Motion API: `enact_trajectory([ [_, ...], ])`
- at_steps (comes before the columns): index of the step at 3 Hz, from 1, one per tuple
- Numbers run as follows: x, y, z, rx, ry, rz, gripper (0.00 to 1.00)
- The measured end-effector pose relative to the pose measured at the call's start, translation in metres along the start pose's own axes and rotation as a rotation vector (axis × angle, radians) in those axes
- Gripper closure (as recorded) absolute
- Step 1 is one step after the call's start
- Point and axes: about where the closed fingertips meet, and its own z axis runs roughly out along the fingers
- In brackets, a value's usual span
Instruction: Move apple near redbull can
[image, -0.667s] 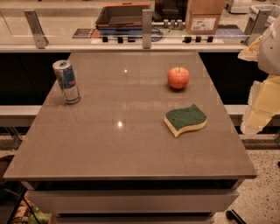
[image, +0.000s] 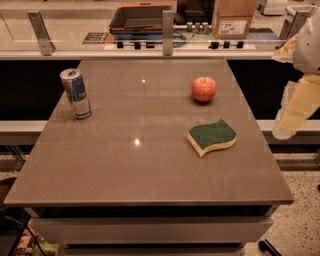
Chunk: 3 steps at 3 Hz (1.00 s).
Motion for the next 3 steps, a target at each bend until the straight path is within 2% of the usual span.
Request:
enact_trajectory([
  [1,-0.001,-0.039,0.012,0.014,-0.031,0.031,0.00],
  [3,-0.011,-0.078,0.036,0.076,-0.110,0.164,0.00],
])
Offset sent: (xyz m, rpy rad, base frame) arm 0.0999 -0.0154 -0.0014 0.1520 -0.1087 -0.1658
